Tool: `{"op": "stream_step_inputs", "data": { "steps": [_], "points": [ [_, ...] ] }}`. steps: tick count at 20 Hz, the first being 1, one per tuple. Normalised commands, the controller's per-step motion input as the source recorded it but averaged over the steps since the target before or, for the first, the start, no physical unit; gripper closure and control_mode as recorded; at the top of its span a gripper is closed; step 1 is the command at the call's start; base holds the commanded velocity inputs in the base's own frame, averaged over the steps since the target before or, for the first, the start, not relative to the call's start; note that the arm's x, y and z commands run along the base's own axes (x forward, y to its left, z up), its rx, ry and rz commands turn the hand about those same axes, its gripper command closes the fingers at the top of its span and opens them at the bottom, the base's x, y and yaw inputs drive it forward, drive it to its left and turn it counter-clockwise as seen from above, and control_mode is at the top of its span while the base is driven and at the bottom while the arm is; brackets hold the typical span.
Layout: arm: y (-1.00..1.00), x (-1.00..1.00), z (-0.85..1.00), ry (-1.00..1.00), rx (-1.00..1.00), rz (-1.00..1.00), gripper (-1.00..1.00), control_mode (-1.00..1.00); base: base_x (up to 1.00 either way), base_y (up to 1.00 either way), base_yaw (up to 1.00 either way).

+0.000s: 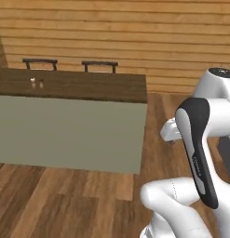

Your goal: Navigate to the stand mixer.

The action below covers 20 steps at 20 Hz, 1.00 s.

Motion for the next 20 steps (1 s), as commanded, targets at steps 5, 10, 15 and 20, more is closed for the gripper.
{"op": "stream_step_inputs", "data": {
  "steps": [5,10,15,20],
  "points": [
    [0.00,0.00,0.00,0.00,0.00,0.00,-1.00,1.00,0.54,1.00,-0.41],
    [0.00,0.00,0.00,0.00,0.00,0.00,-1.00,1.00,0.51,1.00,-0.36],
    [0.00,0.00,0.00,0.00,0.00,0.00,-1.00,1.00,0.46,1.00,-0.10],
    [0.00,0.00,0.00,0.00,0.00,0.00,-1.00,1.00,0.44,1.00,-0.01]
  ]
}}
